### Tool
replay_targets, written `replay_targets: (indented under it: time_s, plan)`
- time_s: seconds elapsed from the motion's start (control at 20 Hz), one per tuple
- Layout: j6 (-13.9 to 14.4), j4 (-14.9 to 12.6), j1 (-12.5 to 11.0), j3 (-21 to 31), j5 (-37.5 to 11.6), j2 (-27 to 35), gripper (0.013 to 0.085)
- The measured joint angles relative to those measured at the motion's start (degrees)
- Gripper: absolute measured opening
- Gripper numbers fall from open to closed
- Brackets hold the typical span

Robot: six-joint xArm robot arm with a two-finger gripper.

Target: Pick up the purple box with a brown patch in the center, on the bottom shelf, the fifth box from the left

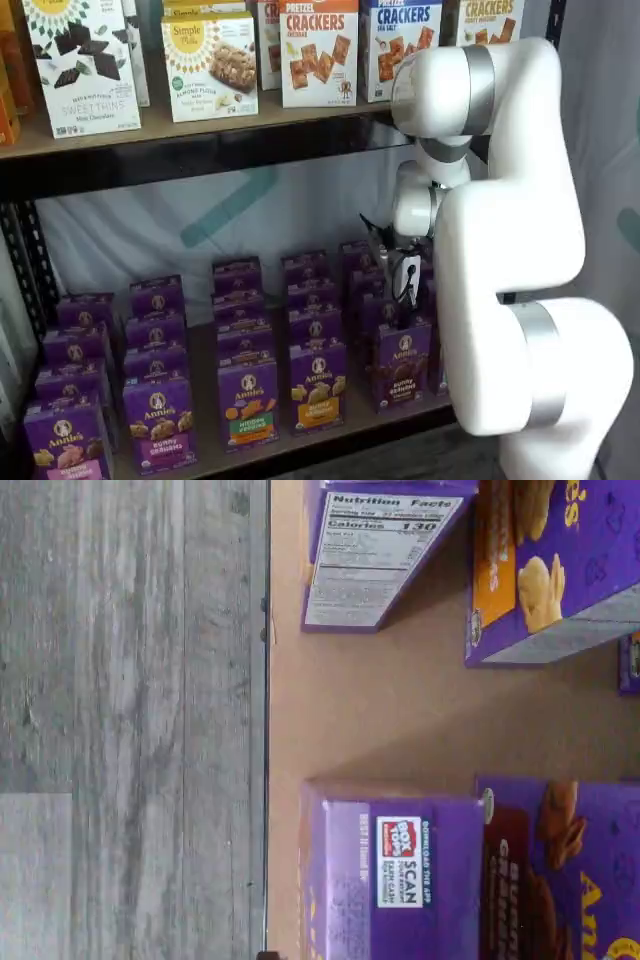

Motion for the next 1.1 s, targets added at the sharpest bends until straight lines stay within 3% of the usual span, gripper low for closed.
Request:
replay_targets:
  time_s: [0.05,0.1,0.15,0.7,1.1]
  plan:
    - [1.63,-1.79,0.03,-0.46,0.78,0.21,0.0850]
    - [5.86,-6.38,0.31,-2.03,2.64,1.25,0.0850]
    - [8.02,-8.53,0.63,-3.21,3.50,2.35,0.0850]
    - [10.86,-11.09,1.22,-8.34,4.01,7.70,0.0850]
    - [11.66,-13.02,0.30,-8.57,3.56,8.88,0.0850]
